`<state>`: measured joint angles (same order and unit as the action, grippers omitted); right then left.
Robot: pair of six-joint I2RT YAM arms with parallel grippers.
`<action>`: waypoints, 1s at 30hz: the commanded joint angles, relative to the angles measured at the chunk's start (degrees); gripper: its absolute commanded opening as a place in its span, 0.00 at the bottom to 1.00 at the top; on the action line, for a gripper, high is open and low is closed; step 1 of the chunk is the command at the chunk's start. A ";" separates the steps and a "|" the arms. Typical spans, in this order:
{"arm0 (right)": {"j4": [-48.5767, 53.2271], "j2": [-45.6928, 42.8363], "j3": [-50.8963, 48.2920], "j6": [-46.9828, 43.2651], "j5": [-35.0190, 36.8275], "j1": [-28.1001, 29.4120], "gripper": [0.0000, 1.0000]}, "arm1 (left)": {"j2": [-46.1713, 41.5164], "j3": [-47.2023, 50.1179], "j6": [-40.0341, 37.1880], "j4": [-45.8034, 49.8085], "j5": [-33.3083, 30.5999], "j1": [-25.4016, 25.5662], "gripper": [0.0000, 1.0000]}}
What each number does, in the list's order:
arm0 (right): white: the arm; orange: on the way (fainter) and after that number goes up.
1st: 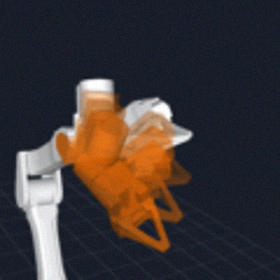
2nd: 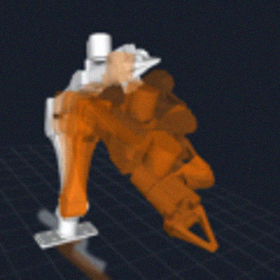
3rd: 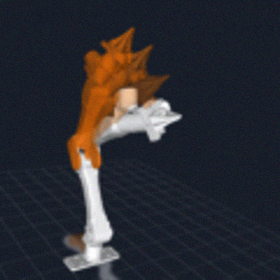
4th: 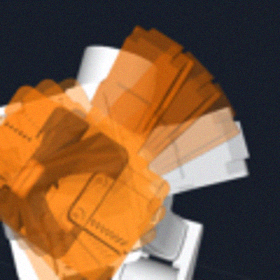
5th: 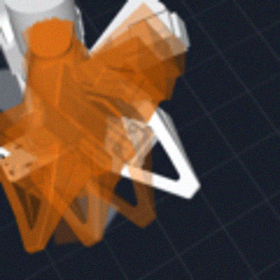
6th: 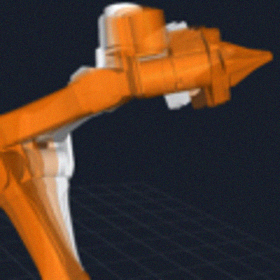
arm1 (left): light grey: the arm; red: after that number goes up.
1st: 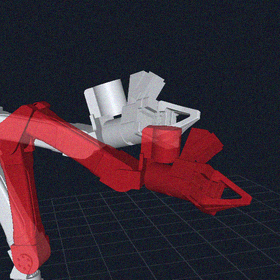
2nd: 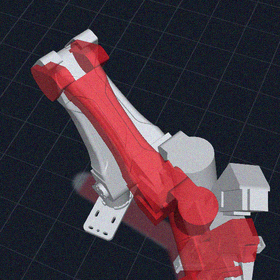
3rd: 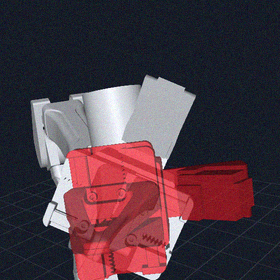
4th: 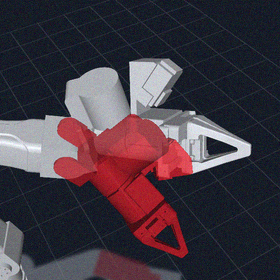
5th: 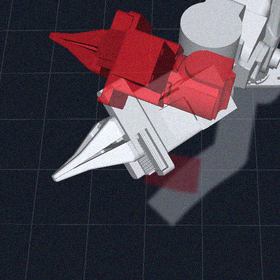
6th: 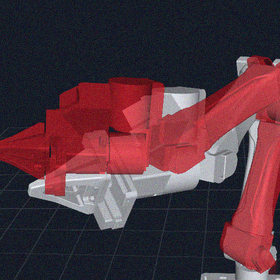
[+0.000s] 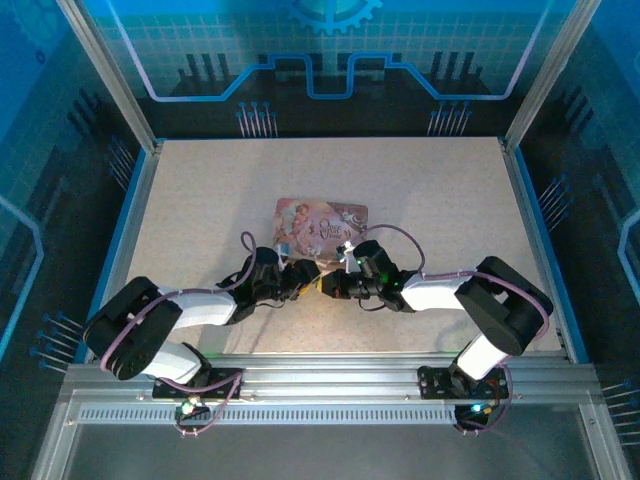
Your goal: Unlock a padlock with a key
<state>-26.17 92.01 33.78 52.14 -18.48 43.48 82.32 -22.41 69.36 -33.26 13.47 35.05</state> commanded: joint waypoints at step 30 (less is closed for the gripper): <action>-5.47 0.25 -0.13 4.73 -2.94 0.24 0.00 | 2.91 1.93 6.42 0.51 -0.64 0.78 0.17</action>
<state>-28.75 92.07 33.74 56.60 -18.48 43.03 83.33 -22.17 70.19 -35.14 10.22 35.35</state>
